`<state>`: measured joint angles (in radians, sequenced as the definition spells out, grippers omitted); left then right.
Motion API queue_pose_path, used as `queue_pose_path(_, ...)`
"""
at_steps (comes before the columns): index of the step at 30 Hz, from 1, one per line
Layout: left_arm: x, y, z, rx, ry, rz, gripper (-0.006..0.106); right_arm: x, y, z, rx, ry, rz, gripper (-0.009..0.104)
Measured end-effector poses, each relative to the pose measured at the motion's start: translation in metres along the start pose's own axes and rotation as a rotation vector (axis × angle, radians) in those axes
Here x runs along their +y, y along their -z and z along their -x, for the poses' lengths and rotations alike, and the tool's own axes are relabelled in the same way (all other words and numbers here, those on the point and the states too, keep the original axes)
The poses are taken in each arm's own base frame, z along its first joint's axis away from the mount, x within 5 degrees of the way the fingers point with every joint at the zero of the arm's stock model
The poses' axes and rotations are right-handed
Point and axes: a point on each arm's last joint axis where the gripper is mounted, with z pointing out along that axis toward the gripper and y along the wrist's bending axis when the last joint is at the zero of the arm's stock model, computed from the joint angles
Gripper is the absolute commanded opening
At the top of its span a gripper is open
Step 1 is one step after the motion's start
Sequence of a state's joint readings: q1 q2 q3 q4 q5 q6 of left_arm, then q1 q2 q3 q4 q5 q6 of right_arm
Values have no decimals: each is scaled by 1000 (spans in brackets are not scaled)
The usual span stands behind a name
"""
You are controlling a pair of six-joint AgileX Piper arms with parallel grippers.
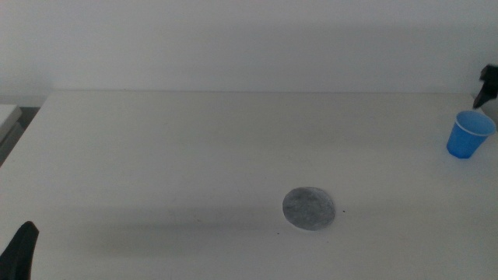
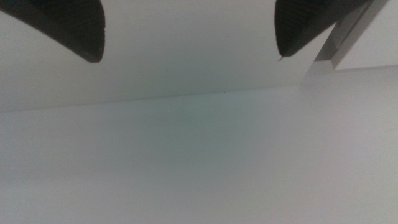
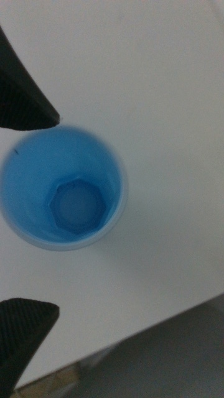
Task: Place an empty cup on a cup mat.
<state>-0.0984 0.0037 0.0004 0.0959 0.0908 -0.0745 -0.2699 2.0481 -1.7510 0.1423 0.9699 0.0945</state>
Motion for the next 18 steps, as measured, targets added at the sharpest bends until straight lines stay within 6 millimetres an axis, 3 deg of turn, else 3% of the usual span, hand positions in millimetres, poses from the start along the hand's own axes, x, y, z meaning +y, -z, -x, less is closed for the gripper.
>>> queue_pose_path(3,0,0,0,0,0,0,94,-4,-27,-2,53,-8,-9,62)
queue_pose_path(5,0,0,0,0,0,0,94,-6,-42,-5,87,-12,-15,48)
queue_pose_path(6,0,0,0,0,0,0,94,-7,-47,-7,100,-15,-18,36)
queue_pose_path(8,0,0,0,0,0,0,94,-8,-56,-9,120,-15,-21,-3)
queue_pose_path(11,0,0,0,0,0,0,94,-8,-57,-9,125,3,-19,-1)
queue_pose_path(14,0,0,0,0,0,0,94,6,-42,-10,111,42,-7,-1)
queue_pose_path(18,0,0,0,0,0,0,94,62,-2,-25,69,187,45,-1)
